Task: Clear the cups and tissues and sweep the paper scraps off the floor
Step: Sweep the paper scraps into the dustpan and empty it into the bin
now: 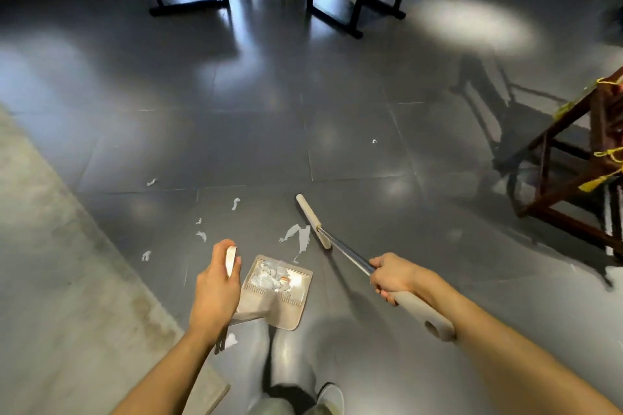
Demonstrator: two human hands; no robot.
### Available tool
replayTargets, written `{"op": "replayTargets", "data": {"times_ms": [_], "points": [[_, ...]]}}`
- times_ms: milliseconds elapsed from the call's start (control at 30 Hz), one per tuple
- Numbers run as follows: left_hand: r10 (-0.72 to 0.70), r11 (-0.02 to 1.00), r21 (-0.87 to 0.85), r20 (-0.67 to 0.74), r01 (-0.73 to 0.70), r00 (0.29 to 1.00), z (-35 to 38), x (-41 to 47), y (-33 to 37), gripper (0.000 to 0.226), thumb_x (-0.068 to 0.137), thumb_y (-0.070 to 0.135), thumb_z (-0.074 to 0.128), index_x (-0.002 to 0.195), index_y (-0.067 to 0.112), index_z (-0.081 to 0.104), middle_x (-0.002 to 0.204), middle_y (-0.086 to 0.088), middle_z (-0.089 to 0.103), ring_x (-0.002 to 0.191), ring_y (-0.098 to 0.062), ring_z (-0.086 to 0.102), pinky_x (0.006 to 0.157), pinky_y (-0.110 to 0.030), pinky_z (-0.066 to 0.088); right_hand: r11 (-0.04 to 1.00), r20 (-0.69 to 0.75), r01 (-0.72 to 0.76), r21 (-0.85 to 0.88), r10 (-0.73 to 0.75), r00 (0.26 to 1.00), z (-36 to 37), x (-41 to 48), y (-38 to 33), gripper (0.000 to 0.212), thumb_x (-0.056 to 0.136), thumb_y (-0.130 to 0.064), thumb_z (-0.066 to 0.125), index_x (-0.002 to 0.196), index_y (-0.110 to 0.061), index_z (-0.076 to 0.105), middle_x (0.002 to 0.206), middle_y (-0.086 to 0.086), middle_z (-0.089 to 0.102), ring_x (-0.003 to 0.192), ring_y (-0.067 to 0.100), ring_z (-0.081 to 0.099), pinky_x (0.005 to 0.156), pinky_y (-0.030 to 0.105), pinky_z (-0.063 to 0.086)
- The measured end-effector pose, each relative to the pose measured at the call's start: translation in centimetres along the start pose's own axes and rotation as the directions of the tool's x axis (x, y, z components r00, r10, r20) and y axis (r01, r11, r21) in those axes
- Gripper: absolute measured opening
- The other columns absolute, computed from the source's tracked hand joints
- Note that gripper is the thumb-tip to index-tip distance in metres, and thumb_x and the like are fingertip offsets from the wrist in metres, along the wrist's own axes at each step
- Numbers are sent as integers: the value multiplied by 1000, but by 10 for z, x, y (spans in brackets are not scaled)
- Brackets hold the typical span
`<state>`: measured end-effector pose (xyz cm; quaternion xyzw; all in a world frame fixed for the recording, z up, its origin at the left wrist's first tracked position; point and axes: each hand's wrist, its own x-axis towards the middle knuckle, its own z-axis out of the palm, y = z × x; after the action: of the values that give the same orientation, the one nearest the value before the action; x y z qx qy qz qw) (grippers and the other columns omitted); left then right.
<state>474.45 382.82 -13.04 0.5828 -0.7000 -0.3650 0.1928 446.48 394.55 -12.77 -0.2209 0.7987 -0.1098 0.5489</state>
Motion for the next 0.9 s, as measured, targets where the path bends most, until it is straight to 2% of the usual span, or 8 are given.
{"op": "replayTargets", "data": {"times_ms": [100,200,333,400,467,567,767,900], "points": [[-46,999,-7,-41,45,998,7,23,6,14,97,25,44,105,36,41,61,-7,54,53,-23,52,53,-27,41,989,21,18,-148,-15,1000,-3,31,-21,36,81,1,39,113,-4,54,71,14,54,54,25,52,51,30,47],[-68,997,17,-52,69,996,9,50,12,16,97,26,43,101,41,39,58,-5,53,53,-20,51,53,-22,39,977,16,-1,-214,4,1000,0,60,-40,28,87,-2,40,113,-5,52,72,14,54,53,22,52,48,28,46],[-106,994,3,-51,106,993,12,75,16,18,97,27,44,100,44,40,60,-3,54,53,-18,51,52,-19,39,982,110,-18,-189,40,993,8,87,-66,31,88,-7,42,117,-8,53,75,11,55,60,21,55,57,31,51],[-114,993,-30,-51,113,992,13,84,23,19,96,27,45,99,45,40,61,-5,56,54,-22,53,55,-26,43,988,154,-32,-151,56,986,6,95,-83,31,85,-10,42,113,-11,55,75,10,57,62,21,55,62,36,52],[-116,992,-58,-45,113,992,14,98,32,17,96,26,46,103,41,43,64,-7,57,56,-27,54,58,-38,45,993,198,-49,-105,69,978,-5,97,-100,32,84,-8,42,112,-11,57,64,7,54,50,16,51,52,28,48],[-77,995,-63,-18,76,997,16,121,49,14,97,25,45,106,36,44,65,-11,57,56,-28,52,58,-39,46,996,264,-54,-70,70,962,-39,92,-123,42,85,1,40,124,-10,54,56,3,46,34,7,42,37,16,37],[15,999,-31,0,-15,1000,35,169,89,13,97,30,44,106,39,41,61,-10,54,53,-23,49,52,-30,41,998,238,-14,-53,27,971,-127,87,-155,49,84,2,41,133,-1,48,56,4,47,32,7,42,36,14,36],[63,998,-10,12,-63,998,62,213,127,18,97,32,44,112,39,37,60,-10,54,55,-25,52,59,-39,48,999,150,-27,38,21,988,-202,111,-157,49,85,3,43,134,-1,46,55,5,47,33,8,41,36,14,35]]}}
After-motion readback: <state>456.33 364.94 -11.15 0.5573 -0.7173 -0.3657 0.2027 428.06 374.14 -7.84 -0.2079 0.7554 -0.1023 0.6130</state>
